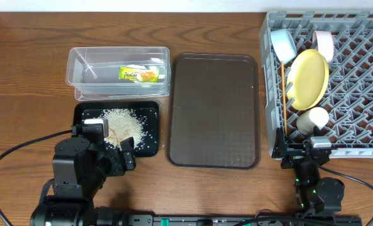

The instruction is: Sort waste into correct bins and load items into the dishwasher rack

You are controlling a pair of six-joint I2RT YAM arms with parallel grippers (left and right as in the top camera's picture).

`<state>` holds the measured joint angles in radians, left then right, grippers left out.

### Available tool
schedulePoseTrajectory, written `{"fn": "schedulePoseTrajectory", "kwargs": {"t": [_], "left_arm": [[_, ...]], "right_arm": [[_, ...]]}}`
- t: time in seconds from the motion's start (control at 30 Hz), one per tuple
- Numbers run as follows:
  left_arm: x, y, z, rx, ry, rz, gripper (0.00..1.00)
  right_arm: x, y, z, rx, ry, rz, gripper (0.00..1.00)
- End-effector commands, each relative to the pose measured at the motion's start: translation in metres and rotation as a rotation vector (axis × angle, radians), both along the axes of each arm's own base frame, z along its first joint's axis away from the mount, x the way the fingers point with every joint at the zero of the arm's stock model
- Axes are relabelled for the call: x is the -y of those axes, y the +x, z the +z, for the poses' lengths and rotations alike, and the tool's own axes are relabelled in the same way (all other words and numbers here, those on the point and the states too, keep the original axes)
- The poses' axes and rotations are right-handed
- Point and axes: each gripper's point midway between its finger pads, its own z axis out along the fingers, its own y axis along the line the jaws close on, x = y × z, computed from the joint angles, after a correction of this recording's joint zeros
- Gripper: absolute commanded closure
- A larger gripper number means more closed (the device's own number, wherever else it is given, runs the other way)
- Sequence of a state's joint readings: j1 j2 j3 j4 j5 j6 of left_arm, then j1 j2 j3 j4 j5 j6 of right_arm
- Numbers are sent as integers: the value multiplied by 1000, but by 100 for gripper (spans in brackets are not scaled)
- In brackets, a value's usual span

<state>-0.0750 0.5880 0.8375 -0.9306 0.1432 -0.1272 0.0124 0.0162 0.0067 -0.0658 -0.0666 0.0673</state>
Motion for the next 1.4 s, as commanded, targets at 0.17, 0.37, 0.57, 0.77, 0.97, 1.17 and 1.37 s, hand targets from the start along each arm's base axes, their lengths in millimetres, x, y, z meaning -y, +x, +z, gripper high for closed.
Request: {"fn": "schedulePoseTrajectory", "kwargs": {"t": [0.17,0.37,0.57,0.77,0.97,1.17,1.37], "left_arm": [[-14,0,-14,108,77,25,7],[-19,9,-47,278,68,61,7],[-20,26,-55,470,58,74,7],[-25,45,-52,661,60,109,7],[-27,48,-55,696,174,72,7],[-22,46,-70,632,143,49,7],[-22,46,-71,629,143,49,7]], "right_arm": [[-2,-1,0,3,-5,4,1],[-2,-1,0,3,-5,4,1],[-2,-1,0,3,-5,4,1],[-2,-1,0,3,-5,4,1],[-2,-1,0,3,-5,4,1],[-2,-1,0,3,-6,4,1],[-2,-1,0,4,-5,4,1]]}}
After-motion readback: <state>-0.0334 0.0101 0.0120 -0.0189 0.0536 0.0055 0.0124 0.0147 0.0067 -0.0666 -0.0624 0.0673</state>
